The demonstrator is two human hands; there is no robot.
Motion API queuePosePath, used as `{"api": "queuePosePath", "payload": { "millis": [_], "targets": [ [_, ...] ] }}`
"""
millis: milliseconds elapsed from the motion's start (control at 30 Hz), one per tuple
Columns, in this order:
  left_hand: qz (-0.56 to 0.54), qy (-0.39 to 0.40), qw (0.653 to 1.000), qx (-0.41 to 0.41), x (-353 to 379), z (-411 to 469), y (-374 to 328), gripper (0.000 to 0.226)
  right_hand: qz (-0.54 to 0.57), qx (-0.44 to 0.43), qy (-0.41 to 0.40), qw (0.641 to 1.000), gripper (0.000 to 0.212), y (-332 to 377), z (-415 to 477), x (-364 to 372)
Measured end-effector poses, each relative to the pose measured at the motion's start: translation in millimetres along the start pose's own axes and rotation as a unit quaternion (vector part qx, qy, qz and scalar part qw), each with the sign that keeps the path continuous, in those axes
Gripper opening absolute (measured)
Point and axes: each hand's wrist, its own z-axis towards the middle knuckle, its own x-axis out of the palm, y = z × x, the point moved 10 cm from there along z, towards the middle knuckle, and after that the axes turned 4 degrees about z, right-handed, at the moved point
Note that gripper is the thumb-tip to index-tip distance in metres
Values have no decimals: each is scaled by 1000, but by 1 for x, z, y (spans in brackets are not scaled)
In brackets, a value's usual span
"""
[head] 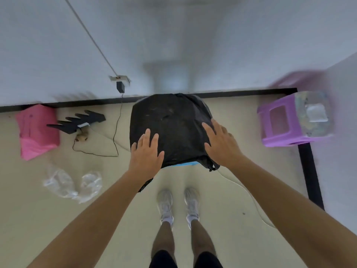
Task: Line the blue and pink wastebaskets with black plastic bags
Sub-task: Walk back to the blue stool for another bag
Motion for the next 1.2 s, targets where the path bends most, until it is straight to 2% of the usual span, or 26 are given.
{"api": "queuePosePath", "payload": {
  "millis": [133, 233, 300, 367, 433, 600, 800, 867, 1033, 1133, 1200],
  "targets": [
    [7, 51, 999, -10, 107, 27, 4, 71, 50, 46, 49, 997, 76, -24, 20, 108],
    [29, 41, 999, -9, 158, 44, 17, 72, 75, 64, 70, 993, 76, -34, 29, 165],
    [12, 11, 1000, -8, 175, 52, 26, 57, 97, 72, 50, 991, 60, -41, 34, 184],
    [-15, -39, 999, -8, 172, 53, 31, 34, 118, 79, -8, 990, 33, -47, 36, 180],
    [-46, -79, 996, -23, 155, 47, 34, 25, 112, 78, -46, 990, 27, -44, 33, 165],
    [-118, -140, 982, -55, 68, 33, 35, 28, 138, 87, -109, 981, 20, -20, 17, 84],
    [-157, -221, 961, -55, -88, 4, 16, 27, 158, 87, -165, 970, 7, 6, -25, -58],
    [-149, -238, 959, -28, -145, -1, 2, 26, 159, 74, -199, 964, 13, 10, -44, -112],
    [-145, -284, 946, 61, -285, -18, -52, 22, 112, 34, -238, 964, 58, 2, -115, -241],
    [-144, -341, 912, 173, -354, -36, -110, 20, 69, 64, -268, 959, 45, -20, -174, -291],
    [-147, -352, 894, 235, -373, -50, -153, 18, 52, 113, -299, 946, 38, -40, -218, -305]
  ]
}}
